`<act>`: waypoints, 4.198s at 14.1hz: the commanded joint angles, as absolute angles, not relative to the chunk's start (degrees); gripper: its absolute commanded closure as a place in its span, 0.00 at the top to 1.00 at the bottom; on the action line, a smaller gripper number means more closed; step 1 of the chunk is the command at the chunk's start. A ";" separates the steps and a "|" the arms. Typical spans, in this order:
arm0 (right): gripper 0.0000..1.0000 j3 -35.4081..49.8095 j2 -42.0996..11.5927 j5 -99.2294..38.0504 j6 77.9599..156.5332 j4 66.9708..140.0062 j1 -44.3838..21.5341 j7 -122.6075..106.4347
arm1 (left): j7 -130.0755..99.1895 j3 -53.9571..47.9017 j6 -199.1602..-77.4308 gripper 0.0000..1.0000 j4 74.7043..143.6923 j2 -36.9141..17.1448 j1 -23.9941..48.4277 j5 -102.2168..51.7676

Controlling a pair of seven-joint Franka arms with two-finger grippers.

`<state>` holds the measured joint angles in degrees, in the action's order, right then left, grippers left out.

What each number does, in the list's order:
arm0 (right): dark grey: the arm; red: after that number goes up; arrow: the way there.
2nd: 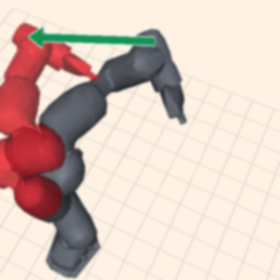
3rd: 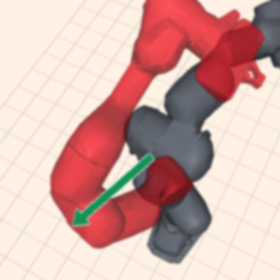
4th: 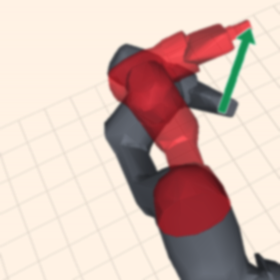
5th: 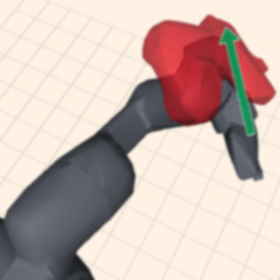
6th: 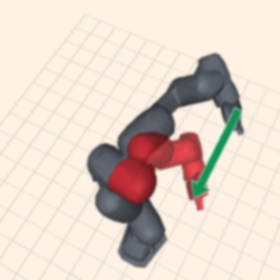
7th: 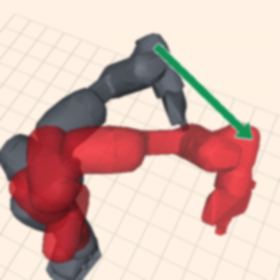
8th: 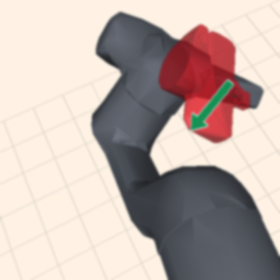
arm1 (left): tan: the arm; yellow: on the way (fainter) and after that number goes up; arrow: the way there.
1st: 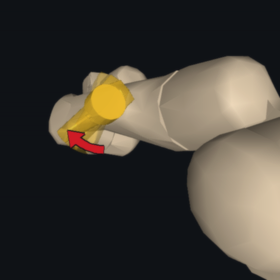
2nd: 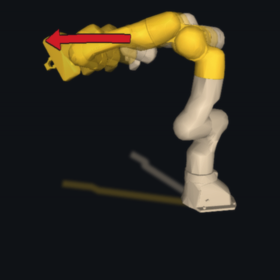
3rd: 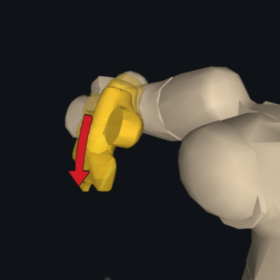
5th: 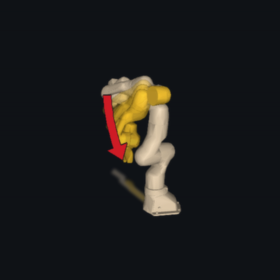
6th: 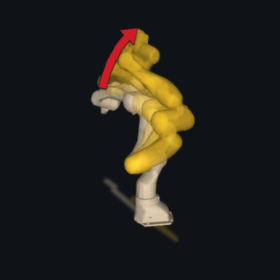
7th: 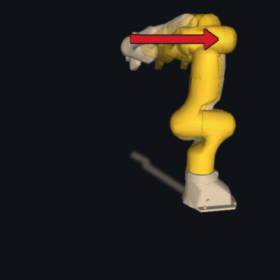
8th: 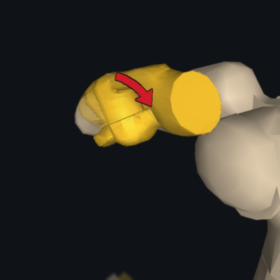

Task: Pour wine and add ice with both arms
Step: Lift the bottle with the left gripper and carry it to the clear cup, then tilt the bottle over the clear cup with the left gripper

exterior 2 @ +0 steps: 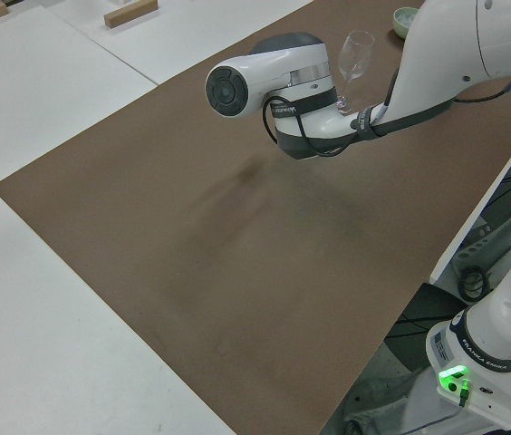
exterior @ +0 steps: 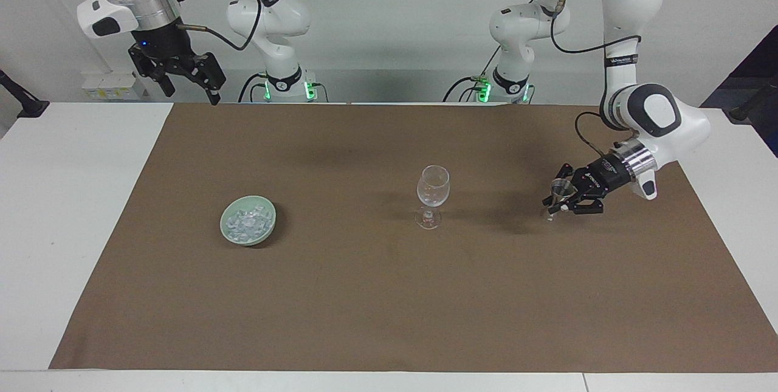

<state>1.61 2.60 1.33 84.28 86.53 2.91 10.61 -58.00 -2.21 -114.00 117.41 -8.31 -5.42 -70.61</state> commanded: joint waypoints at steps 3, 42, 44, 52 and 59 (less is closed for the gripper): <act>1.00 2.02 4.66 0.53 84.46 89.03 5.44 7.39 | -66.35 -1.49 -115.31 0.00 118.04 -4.75 1.92 -66.71; 1.00 2.02 6.33 0.62 85.61 92.11 5.89 6.59 | -86.05 -1.85 -137.11 0.00 114.52 -4.48 22.59 -35.25; 1.00 2.02 6.33 0.61 85.69 92.11 5.89 6.59 | -86.04 -1.85 -137.02 0.00 114.52 -4.40 23.37 -32.62; 1.00 2.02 6.33 0.62 85.61 92.02 5.89 6.59 | -85.96 -1.76 -136.32 0.00 114.43 -4.04 23.47 -28.57; 1.00 2.02 6.33 0.62 85.69 92.02 5.89 6.59 | -87.36 -1.67 -135.00 0.00 113.64 -3.78 23.55 -22.95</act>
<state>1.51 4.75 1.33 84.37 90.09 4.79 8.48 -85.09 -2.67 -136.06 114.52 -4.06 22.27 -25.57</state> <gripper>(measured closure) 0.000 0.784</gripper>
